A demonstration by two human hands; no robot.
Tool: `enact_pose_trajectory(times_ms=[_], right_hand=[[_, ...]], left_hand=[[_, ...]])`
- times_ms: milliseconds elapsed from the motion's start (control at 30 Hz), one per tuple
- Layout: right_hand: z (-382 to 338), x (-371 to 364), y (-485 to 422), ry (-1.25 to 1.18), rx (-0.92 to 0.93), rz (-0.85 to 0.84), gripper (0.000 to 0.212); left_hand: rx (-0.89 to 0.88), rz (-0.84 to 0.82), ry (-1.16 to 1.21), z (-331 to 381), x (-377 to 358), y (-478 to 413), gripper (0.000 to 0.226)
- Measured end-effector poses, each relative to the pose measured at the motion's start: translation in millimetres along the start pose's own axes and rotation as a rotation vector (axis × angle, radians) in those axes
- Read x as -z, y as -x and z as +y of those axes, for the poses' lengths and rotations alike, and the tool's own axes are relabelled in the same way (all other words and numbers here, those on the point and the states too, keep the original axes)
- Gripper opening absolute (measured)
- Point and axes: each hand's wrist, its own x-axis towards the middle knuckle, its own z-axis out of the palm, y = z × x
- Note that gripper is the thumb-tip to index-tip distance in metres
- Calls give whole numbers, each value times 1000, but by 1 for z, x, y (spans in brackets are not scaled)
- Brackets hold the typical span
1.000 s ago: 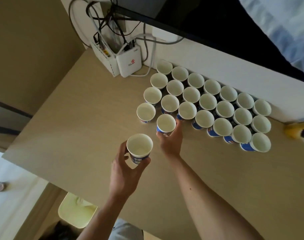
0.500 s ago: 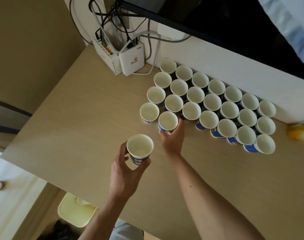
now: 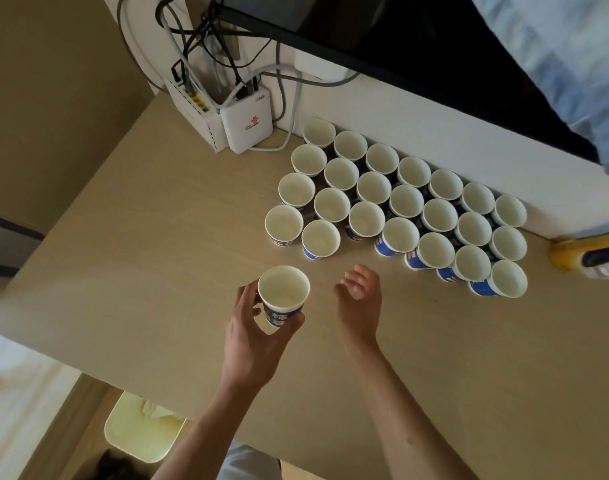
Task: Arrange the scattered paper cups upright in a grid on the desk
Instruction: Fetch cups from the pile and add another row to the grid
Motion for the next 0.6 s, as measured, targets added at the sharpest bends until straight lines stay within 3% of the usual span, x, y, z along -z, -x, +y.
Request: enact_pose_trajectory(times_ms=[100, 167, 233, 467, 600], right_hand=[[-18, 31, 17, -228, -100, -281, 53], [-29, 46, 24, -234, -64, -475, 68], [-40, 52, 26, -151, -29, -538, 73], [-42, 62, 18, -74, 0, -440, 69], [-33, 60, 9, -104, 37, -236, 66]], left_hand=[[-35, -64, -6, 9, -16, -3, 66], [-79, -110, -16, 14, -29, -6, 65], [-115, -152, -26, 18, -40, -8, 65], [-216, -256, -80, 19, -60, -13, 70], [-186, -290, -182, 10, -59, -11, 88]])
